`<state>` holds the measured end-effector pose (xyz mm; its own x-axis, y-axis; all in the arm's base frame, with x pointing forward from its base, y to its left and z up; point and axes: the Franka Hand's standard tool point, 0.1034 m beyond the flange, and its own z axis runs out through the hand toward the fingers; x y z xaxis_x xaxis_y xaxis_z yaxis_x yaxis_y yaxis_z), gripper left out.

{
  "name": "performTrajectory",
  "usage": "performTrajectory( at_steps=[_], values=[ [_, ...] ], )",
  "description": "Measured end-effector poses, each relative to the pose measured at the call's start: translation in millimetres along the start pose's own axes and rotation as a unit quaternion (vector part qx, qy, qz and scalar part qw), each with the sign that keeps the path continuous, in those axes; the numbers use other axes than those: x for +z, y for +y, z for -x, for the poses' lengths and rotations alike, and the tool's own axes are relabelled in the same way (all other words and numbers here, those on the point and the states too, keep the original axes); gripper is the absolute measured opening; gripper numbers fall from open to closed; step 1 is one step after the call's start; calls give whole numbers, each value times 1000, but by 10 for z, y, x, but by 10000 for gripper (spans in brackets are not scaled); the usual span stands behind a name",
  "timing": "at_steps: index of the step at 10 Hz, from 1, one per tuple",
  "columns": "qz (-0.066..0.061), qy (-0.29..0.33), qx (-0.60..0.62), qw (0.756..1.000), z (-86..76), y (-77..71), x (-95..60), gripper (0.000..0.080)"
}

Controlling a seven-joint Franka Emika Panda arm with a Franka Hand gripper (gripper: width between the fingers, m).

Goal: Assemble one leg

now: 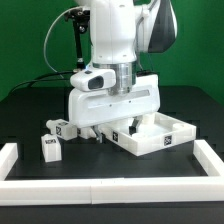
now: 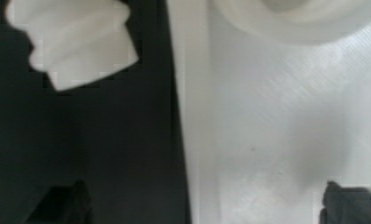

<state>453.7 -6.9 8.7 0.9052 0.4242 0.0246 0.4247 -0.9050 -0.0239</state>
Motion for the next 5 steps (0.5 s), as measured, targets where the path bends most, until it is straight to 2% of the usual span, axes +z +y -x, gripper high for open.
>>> performTrajectory(
  at_steps=[3,4,5],
  values=[
    [0,0,0,1000,0,0,0,254],
    [0,0,0,1000,0,0,1,254],
    [0,0,0,1000,1,0,1,80]
  ],
)
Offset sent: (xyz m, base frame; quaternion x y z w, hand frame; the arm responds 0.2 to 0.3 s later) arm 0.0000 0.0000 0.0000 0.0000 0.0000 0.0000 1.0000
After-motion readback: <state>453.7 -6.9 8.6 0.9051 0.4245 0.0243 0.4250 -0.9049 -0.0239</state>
